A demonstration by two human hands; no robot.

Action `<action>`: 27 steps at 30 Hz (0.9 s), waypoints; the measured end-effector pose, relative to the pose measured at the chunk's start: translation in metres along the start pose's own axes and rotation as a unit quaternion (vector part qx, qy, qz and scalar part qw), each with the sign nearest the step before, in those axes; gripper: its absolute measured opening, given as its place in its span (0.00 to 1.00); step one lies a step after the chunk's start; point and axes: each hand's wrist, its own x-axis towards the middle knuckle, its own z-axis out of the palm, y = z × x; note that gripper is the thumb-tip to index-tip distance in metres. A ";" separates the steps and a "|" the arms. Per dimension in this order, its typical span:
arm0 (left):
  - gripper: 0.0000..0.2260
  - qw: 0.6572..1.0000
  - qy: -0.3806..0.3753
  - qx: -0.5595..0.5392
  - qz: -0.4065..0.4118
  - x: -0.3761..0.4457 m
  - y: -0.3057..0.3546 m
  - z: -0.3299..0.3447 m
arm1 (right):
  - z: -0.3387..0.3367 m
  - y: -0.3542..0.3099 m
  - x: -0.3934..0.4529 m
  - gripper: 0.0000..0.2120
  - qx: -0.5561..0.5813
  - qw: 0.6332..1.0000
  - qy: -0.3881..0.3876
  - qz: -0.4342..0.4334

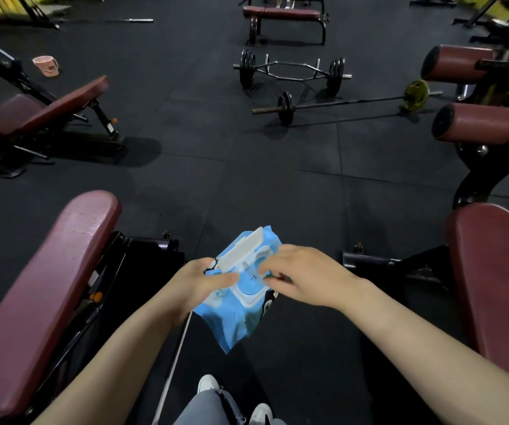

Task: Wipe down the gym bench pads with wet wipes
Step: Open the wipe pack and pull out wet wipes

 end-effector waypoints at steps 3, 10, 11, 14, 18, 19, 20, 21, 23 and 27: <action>0.24 1.000 -0.003 0.005 0.002 0.000 0.000 -0.002 | -0.003 0.001 0.005 0.06 0.046 0.999 -0.003 0.007; 0.20 0.999 -0.028 0.023 -0.006 -0.001 -0.004 -0.006 | 0.003 -0.007 0.009 0.07 0.224 0.967 0.074 0.092; 0.22 0.999 -0.033 0.027 -0.009 -0.001 -0.006 -0.006 | 0.002 -0.007 0.011 0.08 0.223 0.966 0.089 0.095; 0.25 0.999 -0.044 0.012 -0.016 -0.003 -0.013 -0.006 | 0.000 -0.006 0.013 0.07 0.197 0.975 0.069 0.074; 0.28 0.999 -0.026 -0.010 -0.018 -0.003 -0.017 -0.008 | 0.015 -0.002 0.005 0.03 0.140 0.989 -0.015 0.041; 0.27 0.999 -0.025 -0.010 -0.018 -0.003 -0.016 -0.009 | 0.018 -0.002 0.004 0.03 0.124 0.991 -0.027 0.035; 0.26 1.000 -0.023 -0.010 -0.019 -0.003 -0.015 -0.010 | 0.020 -0.002 0.003 0.03 0.109 0.993 -0.031 0.032; 0.24 1.000 -0.020 -0.011 -0.019 -0.003 -0.014 -0.011 | 0.021 -0.002 0.003 0.05 0.092 0.995 -0.029 0.026; 0.21 1.000 -0.017 -0.012 -0.021 -0.003 -0.013 -0.012 | 0.020 -0.004 0.004 0.06 0.054 0.998 -0.010 0.007; 0.20 0.999 -0.020 -0.014 -0.027 -0.004 -0.012 -0.013 | 0.019 -0.012 0.006 0.10 -0.075 0.996 -0.001 -0.048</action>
